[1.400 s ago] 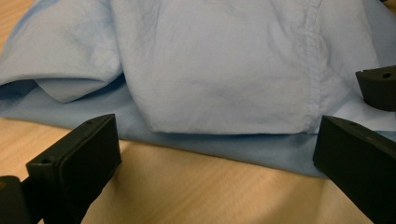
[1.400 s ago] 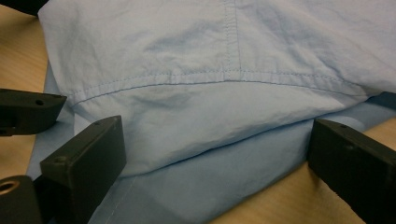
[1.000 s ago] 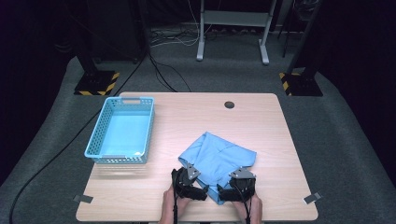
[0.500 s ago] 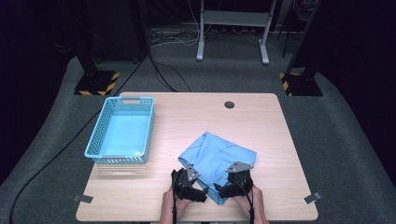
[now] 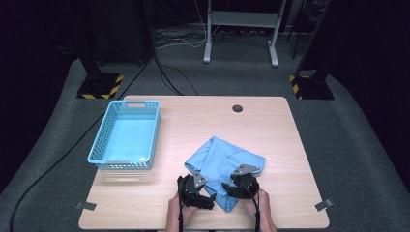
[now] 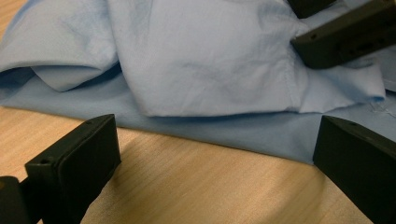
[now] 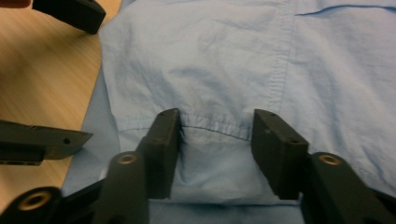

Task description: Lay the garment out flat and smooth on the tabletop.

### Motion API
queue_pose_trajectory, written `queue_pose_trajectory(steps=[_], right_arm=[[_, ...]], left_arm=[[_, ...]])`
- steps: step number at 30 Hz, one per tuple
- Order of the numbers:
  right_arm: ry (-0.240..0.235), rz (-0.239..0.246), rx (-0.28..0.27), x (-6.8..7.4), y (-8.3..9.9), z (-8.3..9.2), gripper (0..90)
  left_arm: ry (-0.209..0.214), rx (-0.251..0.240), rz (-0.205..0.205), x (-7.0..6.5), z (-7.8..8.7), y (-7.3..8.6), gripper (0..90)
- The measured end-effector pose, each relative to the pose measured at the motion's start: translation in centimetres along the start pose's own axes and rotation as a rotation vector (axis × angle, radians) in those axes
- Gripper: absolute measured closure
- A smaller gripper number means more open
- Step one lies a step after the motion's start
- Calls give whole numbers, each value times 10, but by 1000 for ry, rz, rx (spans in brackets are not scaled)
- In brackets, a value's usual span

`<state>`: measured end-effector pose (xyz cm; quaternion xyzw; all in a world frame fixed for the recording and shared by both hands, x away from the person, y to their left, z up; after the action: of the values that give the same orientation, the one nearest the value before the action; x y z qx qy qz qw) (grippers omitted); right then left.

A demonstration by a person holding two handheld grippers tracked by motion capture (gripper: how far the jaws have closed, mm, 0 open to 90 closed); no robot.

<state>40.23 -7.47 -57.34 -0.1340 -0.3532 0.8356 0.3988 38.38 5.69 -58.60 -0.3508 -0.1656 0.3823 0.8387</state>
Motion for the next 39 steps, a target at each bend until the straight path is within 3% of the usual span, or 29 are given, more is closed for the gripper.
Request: queue_pose_trajectory(steps=[4, 9, 11, 16, 21, 39], right_arm=[[-12, -13, -16, -1, -1, 0, 675], [-78, -94, -58, -5, 0, 0, 843], [-91, -106, -74, -6, 1, 0, 856], [-31, -49, -87, -3, -4, 5, 881], [9, -32, -128, -6, -16, 17, 883], [122, 13, -192, -47, -72, 42, 885]], left_arm=[[-4, 2, 5, 0, 0, 0, 3], [-13, 0, 13, 1, -1, -1, 3], [-17, 2, 17, 1, -2, -2, 3], [-17, 2, 16, 1, -2, -2, 3], [-17, 2, 16, 0, -2, -2, 3], [-9, 0, 10, 0, -2, -2, 5]])
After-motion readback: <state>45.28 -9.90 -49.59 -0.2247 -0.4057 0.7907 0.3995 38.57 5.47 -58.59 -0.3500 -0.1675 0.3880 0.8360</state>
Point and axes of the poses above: each handheld gripper's, and its own axes: z roughly backward along the jaws, y roughly out of its underside, x roughly to its left, the point moved 8 cm from there along -z, roughly forward along the jaws, and after that the axes turned 1 degree about -z, right-handed, at the moved point
